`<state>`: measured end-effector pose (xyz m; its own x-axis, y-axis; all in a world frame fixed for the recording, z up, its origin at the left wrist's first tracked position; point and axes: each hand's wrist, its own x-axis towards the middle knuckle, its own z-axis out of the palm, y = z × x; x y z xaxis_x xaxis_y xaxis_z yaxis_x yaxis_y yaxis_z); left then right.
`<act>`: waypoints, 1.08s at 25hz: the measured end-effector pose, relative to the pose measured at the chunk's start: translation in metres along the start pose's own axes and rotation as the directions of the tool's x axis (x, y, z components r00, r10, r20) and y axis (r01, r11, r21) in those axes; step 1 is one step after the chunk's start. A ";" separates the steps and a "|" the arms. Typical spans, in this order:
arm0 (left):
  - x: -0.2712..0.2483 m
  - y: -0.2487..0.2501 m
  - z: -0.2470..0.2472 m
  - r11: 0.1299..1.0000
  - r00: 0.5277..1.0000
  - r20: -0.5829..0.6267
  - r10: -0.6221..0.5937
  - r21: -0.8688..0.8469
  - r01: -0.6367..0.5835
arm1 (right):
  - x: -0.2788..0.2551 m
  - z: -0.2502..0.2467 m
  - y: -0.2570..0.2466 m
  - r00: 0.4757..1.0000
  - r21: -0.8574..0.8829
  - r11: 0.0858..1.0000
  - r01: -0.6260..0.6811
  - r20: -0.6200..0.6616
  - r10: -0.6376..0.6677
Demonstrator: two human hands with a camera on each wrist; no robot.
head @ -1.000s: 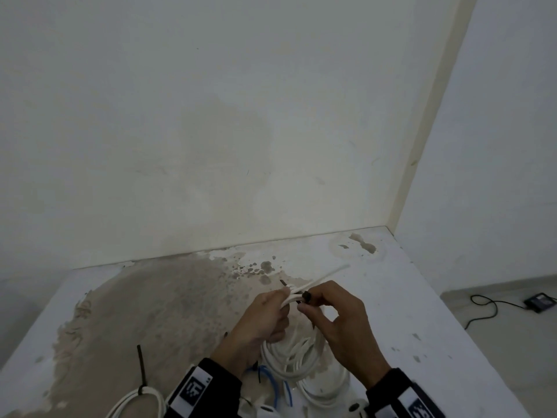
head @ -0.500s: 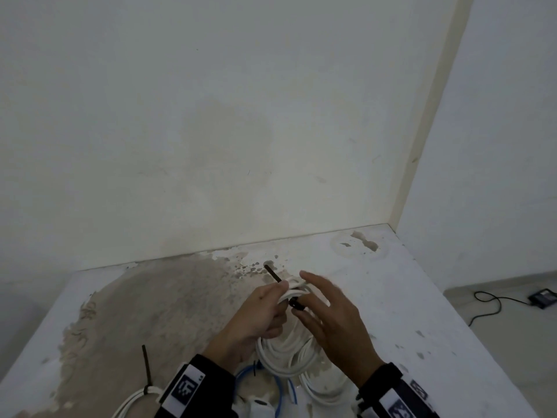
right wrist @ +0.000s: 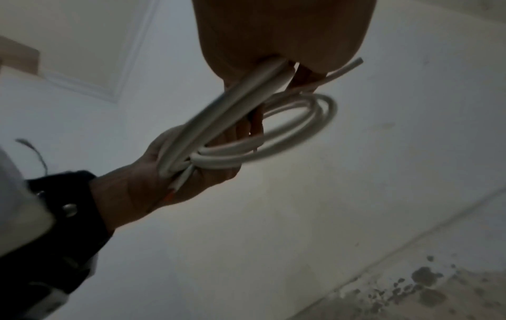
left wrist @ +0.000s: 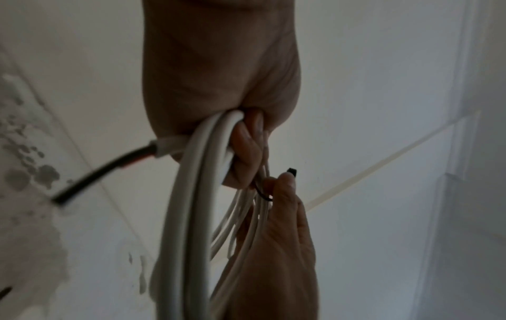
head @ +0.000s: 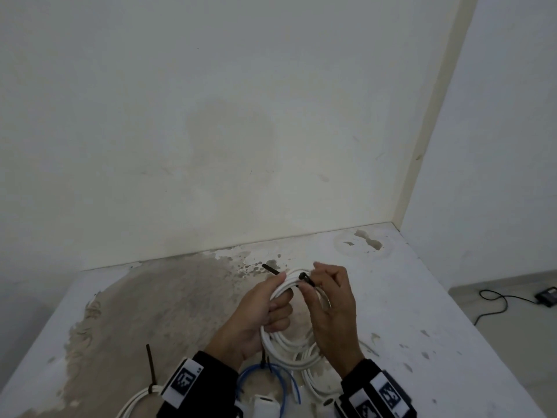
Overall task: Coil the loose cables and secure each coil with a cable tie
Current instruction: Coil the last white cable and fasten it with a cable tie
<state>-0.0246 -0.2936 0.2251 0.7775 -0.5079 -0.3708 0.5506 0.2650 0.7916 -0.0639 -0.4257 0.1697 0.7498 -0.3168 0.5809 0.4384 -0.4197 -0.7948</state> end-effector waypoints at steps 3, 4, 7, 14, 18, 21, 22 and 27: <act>0.000 0.001 0.001 0.998 0.999 0.046 -0.002 -0.064 0.005 | 0.008 0.001 0.001 0.999 -0.096 0.995 0.014 0.033 -0.011; 0.000 0.000 0.000 0.999 0.999 0.048 0.001 -0.034 0.001 | 0.009 0.002 0.003 0.999 -0.165 0.986 0.027 0.047 -0.019; -0.001 -0.006 -0.002 0.996 0.999 0.031 0.017 0.092 -0.020 | 0.009 0.006 0.005 0.996 -0.343 0.936 0.075 0.075 -0.052; -0.004 -0.010 0.008 0.645 0.963 0.025 0.268 0.738 -0.199 | 0.014 -0.002 0.006 0.992 -0.509 0.852 0.124 0.086 -0.094; 0.001 -0.014 0.009 0.388 0.920 0.031 0.392 0.901 -0.196 | 0.003 0.004 0.005 0.994 -0.555 0.826 0.100 0.088 -0.061; 0.004 -0.021 0.009 0.379 0.869 0.050 0.492 0.887 -0.265 | 0.003 0.004 0.005 0.999 -0.459 0.889 0.005 0.032 0.010; 0.007 -0.024 0.006 0.399 0.855 0.037 0.518 0.873 -0.280 | 0.003 0.002 0.004 1.000 -0.419 0.908 -0.011 0.020 0.022; 0.010 -0.029 -0.001 0.508 0.833 -0.016 0.553 0.799 -0.322 | 0.000 -0.002 0.000 0.999 -0.313 0.949 -0.026 -0.048 0.011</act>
<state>-0.0327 -0.3057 0.1983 0.9569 -0.2639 0.1210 -0.2134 -0.3566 0.9096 -0.0651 -0.4278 0.1699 0.7299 -0.3623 0.5796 0.2414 -0.6567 -0.7145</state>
